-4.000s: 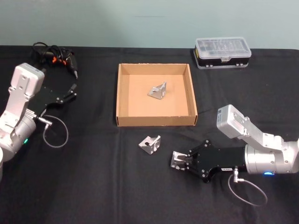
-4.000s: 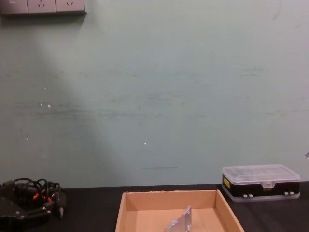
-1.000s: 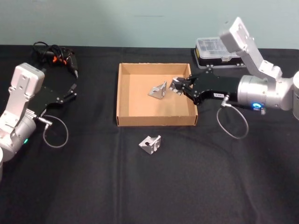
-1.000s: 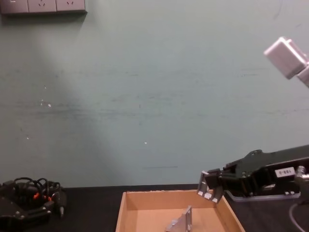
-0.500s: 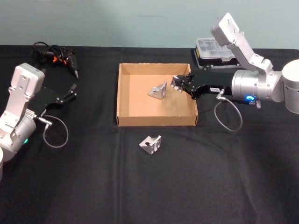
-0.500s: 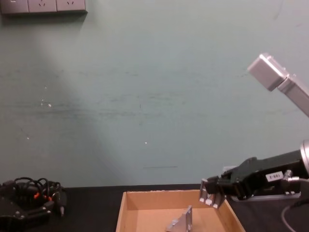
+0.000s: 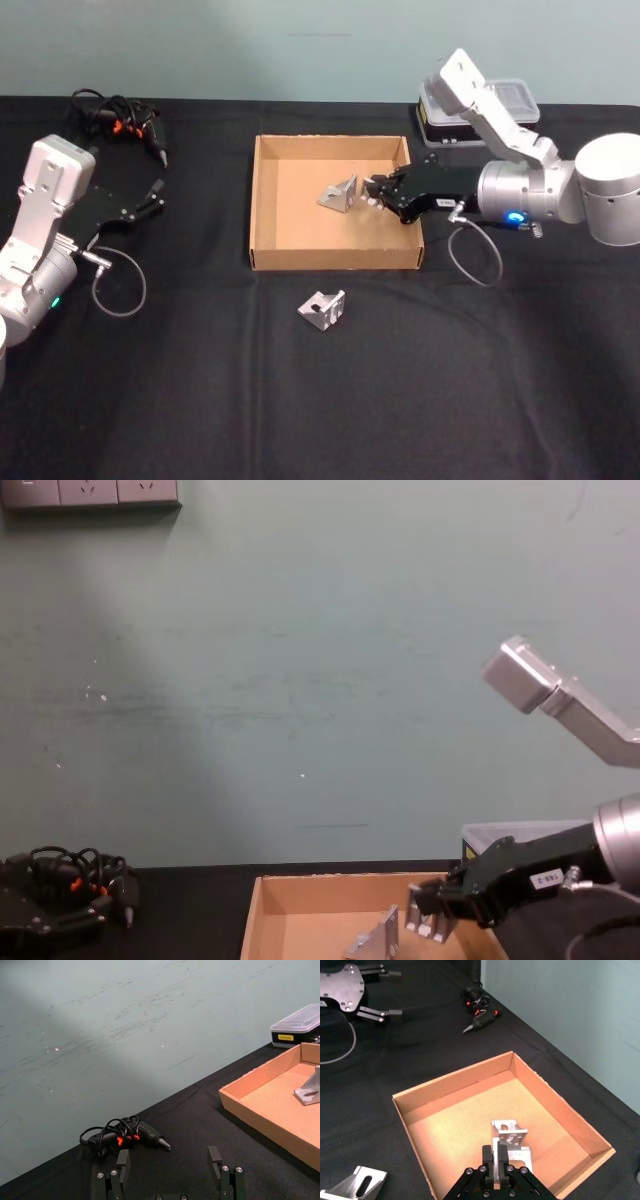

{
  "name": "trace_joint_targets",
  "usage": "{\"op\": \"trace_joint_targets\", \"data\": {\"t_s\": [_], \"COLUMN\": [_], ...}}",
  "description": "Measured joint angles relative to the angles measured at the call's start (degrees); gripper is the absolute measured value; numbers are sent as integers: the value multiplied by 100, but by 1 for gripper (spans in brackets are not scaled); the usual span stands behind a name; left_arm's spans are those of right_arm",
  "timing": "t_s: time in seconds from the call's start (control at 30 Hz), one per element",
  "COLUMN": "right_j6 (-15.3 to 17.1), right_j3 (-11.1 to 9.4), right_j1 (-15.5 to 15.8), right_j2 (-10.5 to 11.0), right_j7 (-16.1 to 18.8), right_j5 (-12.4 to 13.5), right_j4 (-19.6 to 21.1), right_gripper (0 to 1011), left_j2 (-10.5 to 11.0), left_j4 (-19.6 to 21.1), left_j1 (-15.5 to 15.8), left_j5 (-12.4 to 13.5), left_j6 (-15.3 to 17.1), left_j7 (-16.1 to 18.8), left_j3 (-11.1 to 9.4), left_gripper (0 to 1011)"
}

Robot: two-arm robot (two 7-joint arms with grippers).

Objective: Use one hand to pick up the angle iron from the table and place it into the box.

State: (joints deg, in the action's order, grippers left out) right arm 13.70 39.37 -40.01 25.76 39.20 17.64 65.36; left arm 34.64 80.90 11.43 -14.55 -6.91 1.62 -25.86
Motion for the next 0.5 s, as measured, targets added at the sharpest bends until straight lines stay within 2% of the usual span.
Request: {"op": "trace_joint_targets", "data": {"t_s": [0.5], "right_j6": [-192], "right_j3": [105], "right_j1": [-63], "right_j2": [-238], "right_j7": [45], "right_j5": [-410], "right_j4": [-389], "right_gripper": [57], "left_j2": [0], "left_j4": [0], "left_j1": [0], "left_j5": [0], "left_j6": [0], "left_j7": [0], "left_j3": [0], "left_gripper": [1011]}}
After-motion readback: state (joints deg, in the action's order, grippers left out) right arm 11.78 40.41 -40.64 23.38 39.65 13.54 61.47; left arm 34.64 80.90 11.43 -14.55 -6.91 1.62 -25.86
